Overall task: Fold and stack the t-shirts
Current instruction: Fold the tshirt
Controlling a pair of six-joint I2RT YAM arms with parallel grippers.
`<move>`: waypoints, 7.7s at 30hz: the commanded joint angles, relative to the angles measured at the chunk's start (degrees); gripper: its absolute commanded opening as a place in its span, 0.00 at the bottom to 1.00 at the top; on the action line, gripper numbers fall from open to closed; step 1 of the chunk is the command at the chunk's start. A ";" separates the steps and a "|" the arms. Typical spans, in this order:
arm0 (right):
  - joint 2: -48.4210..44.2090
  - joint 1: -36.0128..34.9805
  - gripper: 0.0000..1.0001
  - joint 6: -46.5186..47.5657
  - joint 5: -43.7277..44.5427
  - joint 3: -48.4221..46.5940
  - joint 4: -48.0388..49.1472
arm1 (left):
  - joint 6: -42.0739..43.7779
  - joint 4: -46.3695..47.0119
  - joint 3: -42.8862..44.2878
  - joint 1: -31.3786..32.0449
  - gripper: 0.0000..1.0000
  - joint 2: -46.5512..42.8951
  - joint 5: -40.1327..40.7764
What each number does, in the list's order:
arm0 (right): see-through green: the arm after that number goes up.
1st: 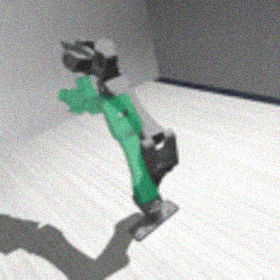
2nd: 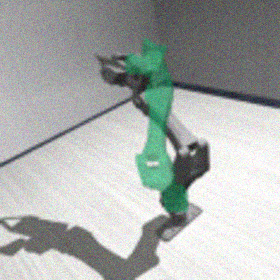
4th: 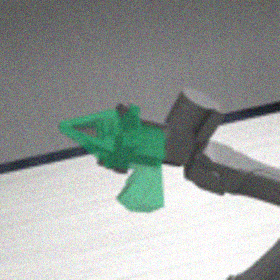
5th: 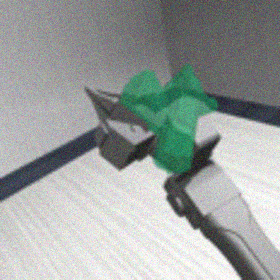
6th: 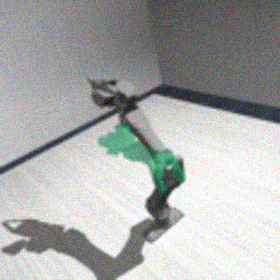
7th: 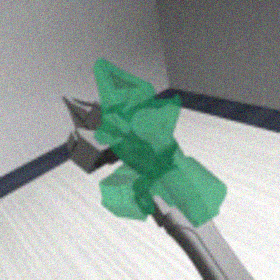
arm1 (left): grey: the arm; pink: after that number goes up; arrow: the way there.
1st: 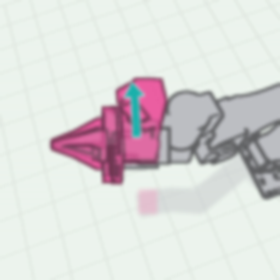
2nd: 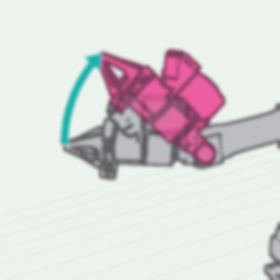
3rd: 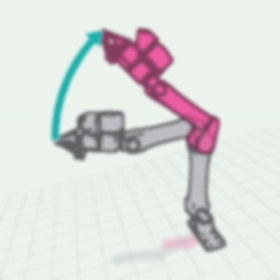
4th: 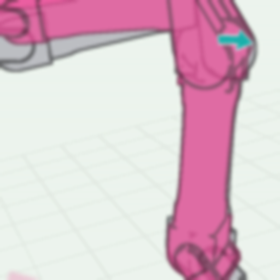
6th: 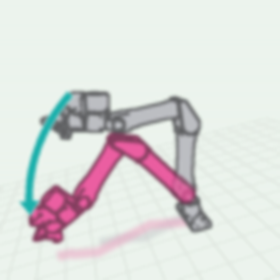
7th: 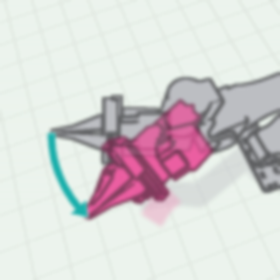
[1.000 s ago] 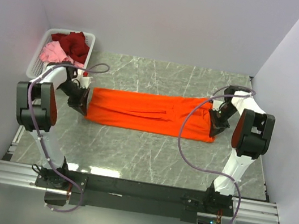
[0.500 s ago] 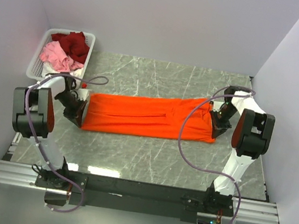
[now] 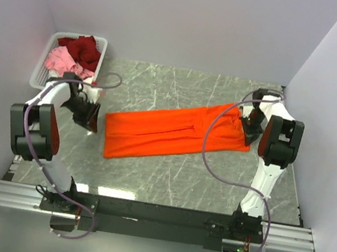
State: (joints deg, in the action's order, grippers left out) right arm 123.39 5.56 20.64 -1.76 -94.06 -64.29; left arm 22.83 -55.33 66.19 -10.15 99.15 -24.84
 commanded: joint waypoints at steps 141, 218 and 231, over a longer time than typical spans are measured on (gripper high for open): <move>1.22 -12.76 0.00 -5.80 -14.33 -27.65 9.10 | -4.11 36.70 18.82 53.93 0.40 7.12 -13.83; -79.17 -48.23 0.81 27.19 -23.30 61.26 26.49 | 23.05 37.13 -34.11 51.97 0.87 -38.60 -14.36; -74.27 -65.24 0.61 23.12 -10.81 74.28 41.26 | 24.80 43.38 -37.54 64.81 0.54 -33.86 -4.43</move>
State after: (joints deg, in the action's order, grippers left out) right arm 48.38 -58.76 43.13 -15.53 -20.18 -28.16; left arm 46.04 -13.89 28.32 53.52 63.94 -32.23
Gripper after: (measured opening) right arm 0.615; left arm 0.548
